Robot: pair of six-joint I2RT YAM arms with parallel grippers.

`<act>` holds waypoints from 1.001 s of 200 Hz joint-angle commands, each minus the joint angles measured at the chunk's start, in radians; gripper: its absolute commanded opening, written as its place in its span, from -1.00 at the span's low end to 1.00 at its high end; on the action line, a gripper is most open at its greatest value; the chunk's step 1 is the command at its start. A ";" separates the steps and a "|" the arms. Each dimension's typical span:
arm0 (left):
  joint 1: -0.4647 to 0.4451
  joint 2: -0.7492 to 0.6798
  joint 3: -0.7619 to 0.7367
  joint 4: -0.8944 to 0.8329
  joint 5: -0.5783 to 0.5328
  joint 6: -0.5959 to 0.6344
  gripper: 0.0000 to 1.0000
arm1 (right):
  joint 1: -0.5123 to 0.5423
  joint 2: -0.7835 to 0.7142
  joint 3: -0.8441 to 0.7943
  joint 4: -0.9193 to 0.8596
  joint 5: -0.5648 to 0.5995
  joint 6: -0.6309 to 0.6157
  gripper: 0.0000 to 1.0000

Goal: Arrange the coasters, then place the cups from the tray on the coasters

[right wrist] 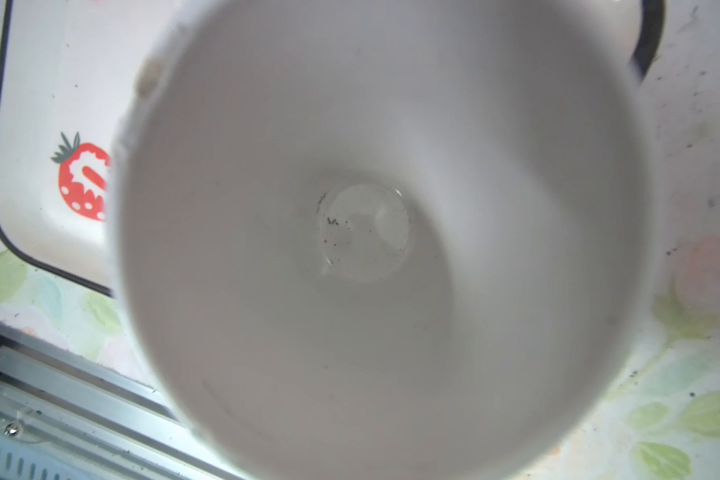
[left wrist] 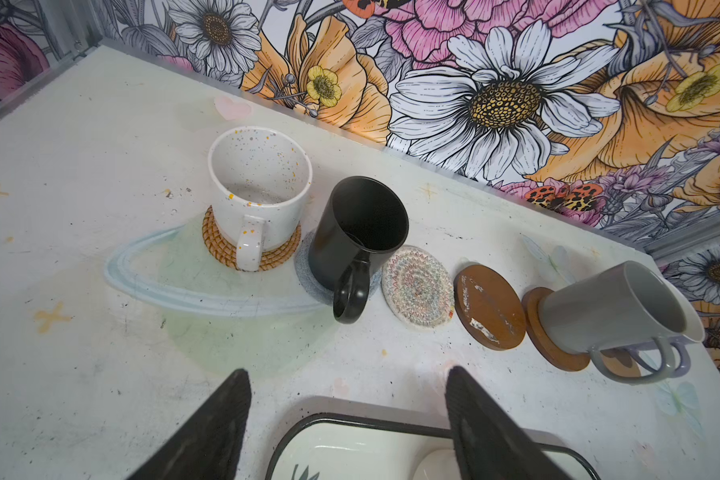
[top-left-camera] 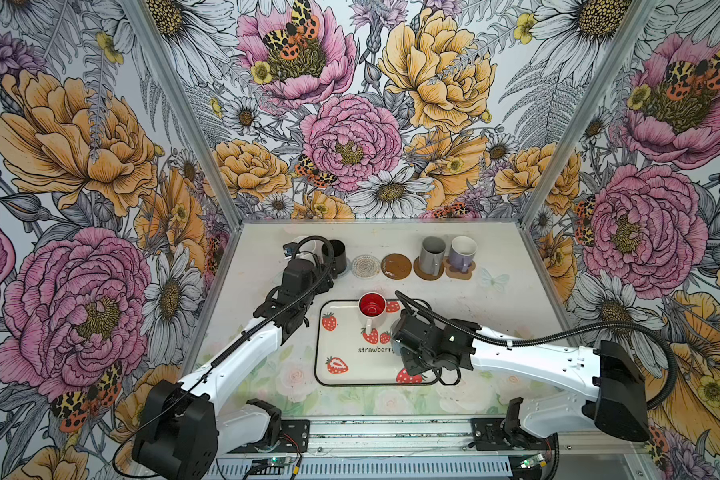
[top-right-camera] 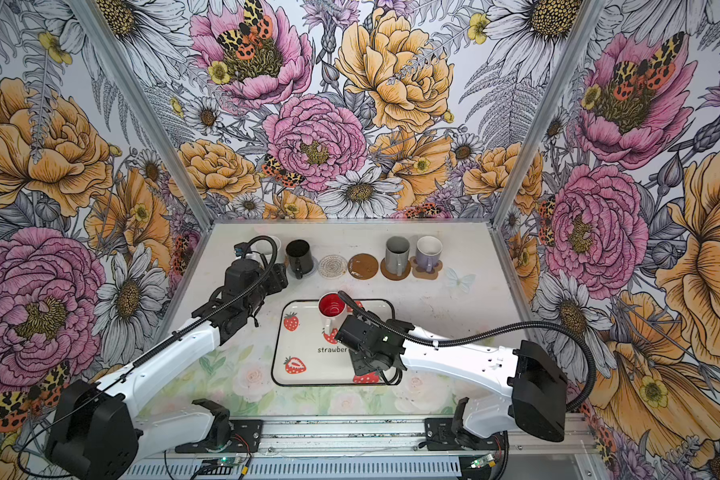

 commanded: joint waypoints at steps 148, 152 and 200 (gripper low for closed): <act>0.025 0.072 0.038 0.024 0.048 -0.004 0.48 | -0.360 0.167 0.277 0.164 0.021 -0.355 -1.00; 0.025 0.072 0.040 0.026 0.049 -0.003 0.48 | -0.368 0.178 0.289 0.169 0.016 -0.361 -1.00; 0.036 0.066 0.031 0.049 0.055 -0.002 0.46 | -0.438 0.340 0.454 0.187 -0.051 -0.421 -1.00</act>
